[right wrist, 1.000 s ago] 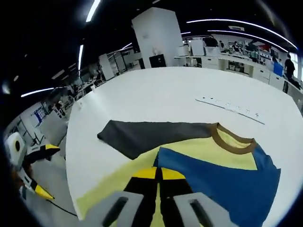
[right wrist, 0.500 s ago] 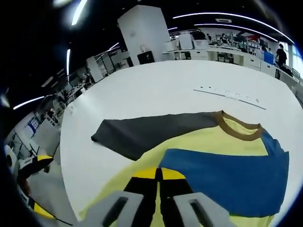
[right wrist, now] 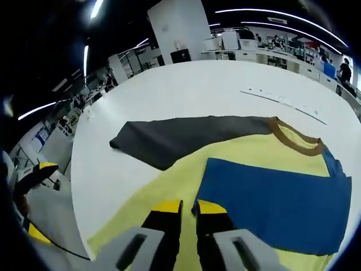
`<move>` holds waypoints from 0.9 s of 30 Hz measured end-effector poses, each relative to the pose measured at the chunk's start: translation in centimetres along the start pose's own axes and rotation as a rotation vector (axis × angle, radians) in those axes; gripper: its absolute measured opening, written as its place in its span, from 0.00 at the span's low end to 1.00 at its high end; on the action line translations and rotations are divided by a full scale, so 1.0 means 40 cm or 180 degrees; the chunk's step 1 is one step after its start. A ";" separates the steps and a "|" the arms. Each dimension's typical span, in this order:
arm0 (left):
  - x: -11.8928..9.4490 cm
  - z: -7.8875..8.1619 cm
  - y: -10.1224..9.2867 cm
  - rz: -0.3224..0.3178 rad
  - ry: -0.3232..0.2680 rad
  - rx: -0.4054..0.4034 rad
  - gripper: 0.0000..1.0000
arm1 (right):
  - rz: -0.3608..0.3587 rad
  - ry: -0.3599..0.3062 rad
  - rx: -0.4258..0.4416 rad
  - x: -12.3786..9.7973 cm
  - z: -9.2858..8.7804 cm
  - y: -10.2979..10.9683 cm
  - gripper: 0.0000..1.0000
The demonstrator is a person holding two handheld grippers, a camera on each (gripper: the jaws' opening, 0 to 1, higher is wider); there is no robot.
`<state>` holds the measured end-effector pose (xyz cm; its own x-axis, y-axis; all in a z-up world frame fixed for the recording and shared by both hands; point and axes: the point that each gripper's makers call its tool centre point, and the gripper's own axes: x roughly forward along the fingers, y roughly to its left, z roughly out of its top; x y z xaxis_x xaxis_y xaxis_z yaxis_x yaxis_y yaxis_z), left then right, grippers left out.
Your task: Fold the garment on the visible template until the final outline fits inside the template.
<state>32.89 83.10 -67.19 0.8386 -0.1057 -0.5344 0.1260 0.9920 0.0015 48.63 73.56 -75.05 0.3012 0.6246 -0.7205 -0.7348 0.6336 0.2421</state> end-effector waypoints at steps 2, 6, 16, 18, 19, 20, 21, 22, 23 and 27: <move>-0.001 -0.001 0.004 0.0019 0.0002 -0.0016 0.88 | 0.0041 -0.0030 -0.0080 -0.002 0.002 0.001 0.19; -0.002 0.001 0.012 0.0059 -0.0003 -0.0002 0.91 | 0.0013 -0.0122 -0.0224 -0.016 0.017 -0.011 0.40; 0.002 0.010 0.018 0.0075 -0.0011 0.0002 0.97 | -0.0225 -0.0249 -0.0303 -0.068 0.044 -0.086 0.80; 0.003 0.011 0.018 0.0072 -0.0013 -0.0001 0.98 | -0.0276 -0.0278 -0.0305 -0.082 0.045 -0.109 0.84; 0.004 0.015 0.020 0.0078 -0.0043 0.0004 0.99 | -0.0307 -0.0280 -0.0287 -0.091 0.042 -0.123 0.85; 0.004 0.018 0.020 0.0073 -0.0063 0.0011 0.99 | -0.0317 -0.0280 -0.0279 -0.096 0.040 -0.132 0.86; 0.004 0.020 0.019 0.0060 -0.0067 0.0007 0.99 | -0.0326 -0.0285 -0.0269 -0.102 0.038 -0.140 0.87; 0.004 0.021 0.019 0.0058 -0.0069 -0.0001 0.99 | -0.0339 -0.0292 -0.0260 -0.109 0.036 -0.149 0.88; 0.004 0.023 0.020 0.0060 -0.0074 -0.0001 0.99 | -0.0357 -0.0307 -0.0257 -0.118 0.033 -0.165 0.90; 0.004 0.027 0.021 0.0062 -0.0076 0.0013 0.99 | -0.0428 -0.0351 -0.0207 -0.149 0.018 -0.216 0.93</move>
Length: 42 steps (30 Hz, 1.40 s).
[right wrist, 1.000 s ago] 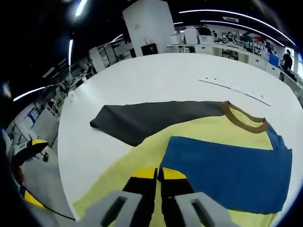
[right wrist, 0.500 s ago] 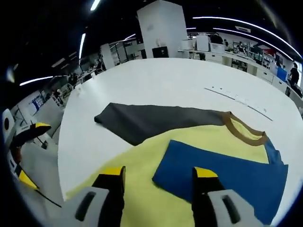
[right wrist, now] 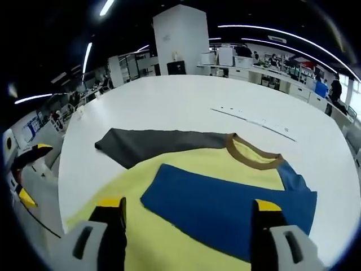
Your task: Fold the garment on the visible template until the final outline fits inside the template.
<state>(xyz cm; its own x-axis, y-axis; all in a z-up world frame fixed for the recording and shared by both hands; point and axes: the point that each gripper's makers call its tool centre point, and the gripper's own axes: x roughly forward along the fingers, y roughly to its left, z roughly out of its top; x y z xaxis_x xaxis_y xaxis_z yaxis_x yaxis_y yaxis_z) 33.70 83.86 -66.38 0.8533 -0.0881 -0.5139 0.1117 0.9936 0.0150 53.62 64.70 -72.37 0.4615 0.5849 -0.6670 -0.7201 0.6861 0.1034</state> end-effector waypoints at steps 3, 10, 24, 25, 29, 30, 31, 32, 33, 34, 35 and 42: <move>0.002 -0.001 -0.001 -0.0008 0.0015 -0.0012 0.99 | -0.0076 -0.0010 0.0062 -0.021 -0.016 -0.046 0.96; 0.002 0.001 -0.006 -0.0021 0.0027 0.0005 0.99 | -0.0244 0.0028 0.0109 -0.074 -0.058 -0.137 0.97; 0.004 0.007 -0.015 -0.0024 0.0036 0.0048 0.99 | -0.0498 0.0060 0.0267 -0.157 -0.138 -0.263 0.73; 0.004 0.008 -0.016 -0.0026 0.0035 0.0046 0.99 | -0.0524 0.0061 0.0268 -0.161 -0.142 -0.271 0.72; 0.004 0.010 -0.018 -0.0029 0.0040 0.0060 0.99 | -0.0587 0.0078 0.0294 -0.172 -0.165 -0.301 0.66; 0.004 0.010 -0.018 -0.0027 0.0038 0.0062 0.99 | -0.0603 0.0081 0.0300 -0.175 -0.171 -0.307 0.65; 0.004 0.011 -0.018 -0.0026 0.0036 0.0062 0.99 | -0.0623 0.0095 0.0305 -0.178 -0.180 -0.315 0.64; 0.003 0.012 -0.018 -0.0022 0.0034 0.0058 0.99 | -0.0628 0.0113 0.0304 -0.180 -0.187 -0.318 0.62; 0.003 0.012 -0.018 -0.0019 0.0028 0.0057 0.99 | -0.0631 0.0143 0.0306 -0.182 -0.199 -0.321 0.60; 0.003 0.012 -0.017 -0.0019 0.0030 0.0054 0.99 | -0.0628 0.0167 0.0309 -0.183 -0.207 -0.322 0.56; 0.003 0.011 -0.017 -0.0017 0.0033 0.0052 0.99 | -0.0628 0.0189 0.0313 -0.185 -0.219 -0.324 0.52; -0.001 0.009 -0.014 -0.0001 0.0055 0.0077 0.99 | -0.0687 0.0275 0.0204 -0.190 -0.255 -0.338 0.36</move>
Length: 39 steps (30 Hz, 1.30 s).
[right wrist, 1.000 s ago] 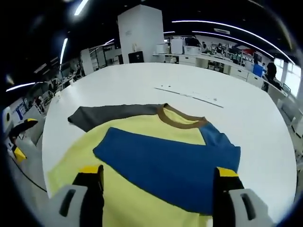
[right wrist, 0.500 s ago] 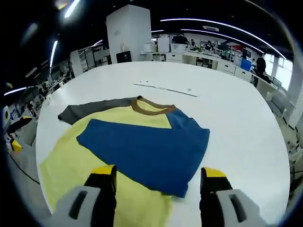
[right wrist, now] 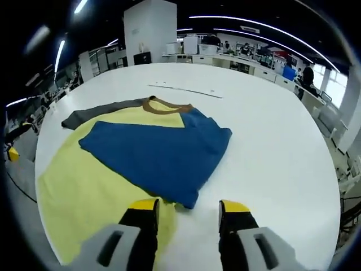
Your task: Fold the garment on the visible template until the final outline fits inside the template.
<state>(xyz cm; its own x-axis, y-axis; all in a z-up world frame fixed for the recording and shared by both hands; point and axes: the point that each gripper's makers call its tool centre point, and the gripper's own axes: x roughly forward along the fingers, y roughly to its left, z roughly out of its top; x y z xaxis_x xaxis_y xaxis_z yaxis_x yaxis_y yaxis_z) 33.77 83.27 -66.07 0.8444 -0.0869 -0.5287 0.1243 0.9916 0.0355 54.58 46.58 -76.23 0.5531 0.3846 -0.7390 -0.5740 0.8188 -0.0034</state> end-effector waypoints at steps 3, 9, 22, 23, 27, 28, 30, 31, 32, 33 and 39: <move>-0.001 0.000 0.003 0.0006 0.0000 -0.0005 0.99 | -0.0007 -0.0032 0.0031 0.001 -0.001 -0.005 0.28; -0.002 -0.002 0.005 0.0018 0.0023 0.0005 0.98 | 0.0033 -0.0096 0.0160 0.010 -0.005 0.004 0.22; 0.000 -0.012 0.010 0.0043 0.0068 0.0015 0.98 | -0.0158 -0.0124 0.0403 0.022 -0.006 0.016 0.03; 0.000 -0.012 0.013 0.0044 0.0070 0.0018 0.98 | -0.0213 -0.0083 0.0379 0.021 -0.010 0.009 0.02; 0.003 -0.014 0.023 0.0051 0.0083 0.0018 0.99 | -0.0185 -0.0012 0.0219 0.021 -0.011 0.004 0.02; 0.004 -0.015 0.024 0.0049 0.0090 0.0024 0.99 | -0.0195 0.0009 0.0121 0.022 -0.011 0.002 0.02; 0.006 -0.017 0.028 0.0052 0.0107 0.0032 0.99 | -0.0193 0.0018 0.0067 0.022 -0.011 0.000 0.02; 0.007 -0.018 0.031 0.0055 0.0110 0.0032 0.99 | -0.0193 0.0021 0.0072 0.022 -0.011 -0.002 0.02; 0.009 -0.019 0.033 0.0057 0.0121 0.0030 0.99 | -0.0198 0.0035 0.0052 0.021 -0.011 -0.005 0.02; 0.009 -0.019 0.034 0.0056 0.0123 0.0030 0.99 | -0.0205 0.0046 0.0007 0.021 -0.012 -0.009 0.02; 0.017 -0.027 0.052 0.0074 0.0152 -0.0016 0.99 | -0.0108 0.0032 0.0027 0.024 -0.011 -0.024 0.02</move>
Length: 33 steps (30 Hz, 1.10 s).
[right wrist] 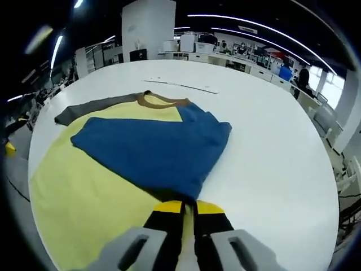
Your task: Fold the garment on the visible template until the final outline fits inside the template.
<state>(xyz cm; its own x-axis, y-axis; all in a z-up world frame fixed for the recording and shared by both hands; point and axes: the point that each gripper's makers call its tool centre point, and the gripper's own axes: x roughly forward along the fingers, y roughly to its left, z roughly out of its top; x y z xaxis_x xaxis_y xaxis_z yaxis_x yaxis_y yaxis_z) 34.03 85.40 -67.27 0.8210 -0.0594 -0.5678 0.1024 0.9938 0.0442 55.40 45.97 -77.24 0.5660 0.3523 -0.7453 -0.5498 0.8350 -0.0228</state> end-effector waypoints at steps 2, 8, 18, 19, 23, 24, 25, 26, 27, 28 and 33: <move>0.003 -0.001 0.006 0.0005 0.0003 -0.0033 0.99 | -0.0009 -0.0001 -0.0005 0.000 -0.001 -0.006 0.02; 0.011 0.005 0.023 0.0016 -0.0013 -0.0120 0.99 | 0.0037 -0.0015 0.0026 0.001 -0.001 -0.016 0.02; 0.022 0.036 0.047 0.0006 -0.0131 -0.0235 0.99 | 0.0096 -0.0138 0.0360 -0.014 0.012 -0.028 0.25; 0.024 0.044 0.050 0.0001 -0.0150 -0.0245 0.99 | 0.0085 -0.0163 0.0355 -0.021 0.017 -0.032 0.30; 0.036 0.073 0.071 0.0009 -0.0219 -0.0232 0.99 | 0.0306 -0.0225 0.0473 -0.044 0.035 -0.012 0.56; 0.039 0.079 0.077 0.0015 -0.0231 -0.0234 0.99 | 0.0364 -0.0270 0.0498 -0.049 0.043 -0.007 0.62; 0.042 0.085 0.082 0.0018 -0.0236 -0.0239 0.99 | 0.0423 -0.0338 0.0497 -0.058 0.053 -0.001 0.65; 0.047 0.093 0.089 0.0024 -0.0249 -0.0264 0.99 | 0.0428 -0.0346 0.0471 -0.066 0.055 -0.001 0.70; 0.049 0.099 0.093 0.0028 -0.0265 -0.0285 0.99 | 0.0472 -0.0364 0.0414 -0.076 0.060 0.006 0.74; 0.052 0.105 0.096 0.0030 -0.0283 -0.0312 0.99 | 0.0487 -0.0365 0.0386 -0.085 0.062 0.014 0.77; 0.076 0.129 0.123 0.0041 -0.0357 -0.0554 0.99 | 0.0566 -0.0430 0.0217 -0.125 0.075 0.043 0.95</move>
<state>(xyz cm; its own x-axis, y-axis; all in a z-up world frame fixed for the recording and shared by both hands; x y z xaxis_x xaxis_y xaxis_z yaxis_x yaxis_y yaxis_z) 39.93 89.62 -64.54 0.8801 -0.0472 -0.4724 0.0010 0.9952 -0.0976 53.47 46.94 -71.56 0.5434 0.5460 -0.6376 -0.6081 0.7797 0.1494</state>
